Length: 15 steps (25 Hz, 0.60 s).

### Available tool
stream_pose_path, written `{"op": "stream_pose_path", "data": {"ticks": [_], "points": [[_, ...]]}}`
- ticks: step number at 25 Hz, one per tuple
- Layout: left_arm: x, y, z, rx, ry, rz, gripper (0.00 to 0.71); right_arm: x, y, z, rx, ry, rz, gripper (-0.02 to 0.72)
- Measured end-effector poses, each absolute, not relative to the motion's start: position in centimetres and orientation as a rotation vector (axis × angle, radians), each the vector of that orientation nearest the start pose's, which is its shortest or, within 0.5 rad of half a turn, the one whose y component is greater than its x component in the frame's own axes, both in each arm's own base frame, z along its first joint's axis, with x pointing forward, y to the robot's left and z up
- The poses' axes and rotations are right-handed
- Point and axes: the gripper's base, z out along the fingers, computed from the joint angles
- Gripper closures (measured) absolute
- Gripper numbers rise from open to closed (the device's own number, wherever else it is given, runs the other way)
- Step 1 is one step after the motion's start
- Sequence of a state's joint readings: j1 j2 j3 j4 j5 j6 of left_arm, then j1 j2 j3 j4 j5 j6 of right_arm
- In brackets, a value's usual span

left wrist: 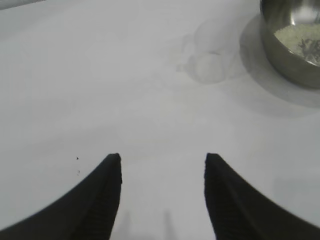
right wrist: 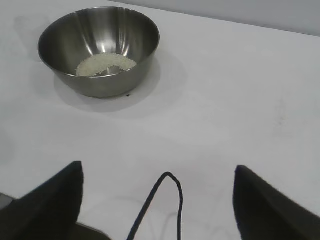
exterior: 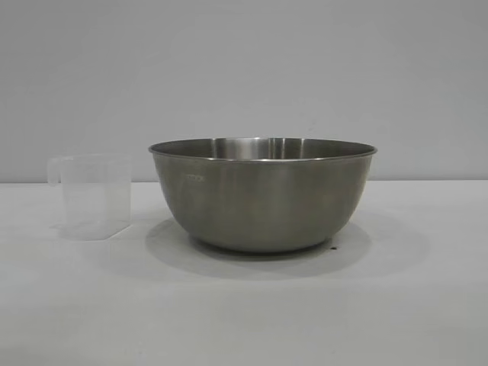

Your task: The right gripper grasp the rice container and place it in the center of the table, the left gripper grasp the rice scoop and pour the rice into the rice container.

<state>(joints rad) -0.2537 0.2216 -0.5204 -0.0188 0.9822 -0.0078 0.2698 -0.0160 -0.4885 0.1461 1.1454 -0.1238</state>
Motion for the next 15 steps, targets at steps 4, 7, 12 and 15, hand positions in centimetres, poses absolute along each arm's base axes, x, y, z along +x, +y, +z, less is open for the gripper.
{"op": "stream_pose_path", "data": {"ticks": [4,7,12,15], "points": [[1.0,-0.6,28.2,0.267,2.144,-0.2,0.385,-1.3,0.9,26.8,-0.43,2.082,0.264,0.134],[-0.2,-0.3,27.6,0.277,2.173,-0.199,0.385,-1.3,0.9,26.8,-0.43,2.082,0.264,0.134],[-1.5,0.0,26.9,0.289,2.209,-0.195,0.385,-1.3,0.9,26.8,-0.43,2.082,0.264,0.134],[-1.7,0.1,26.8,0.286,2.201,-0.189,0.385,-1.3,0.9,26.8,-0.43,2.082,0.264,0.134]]}}
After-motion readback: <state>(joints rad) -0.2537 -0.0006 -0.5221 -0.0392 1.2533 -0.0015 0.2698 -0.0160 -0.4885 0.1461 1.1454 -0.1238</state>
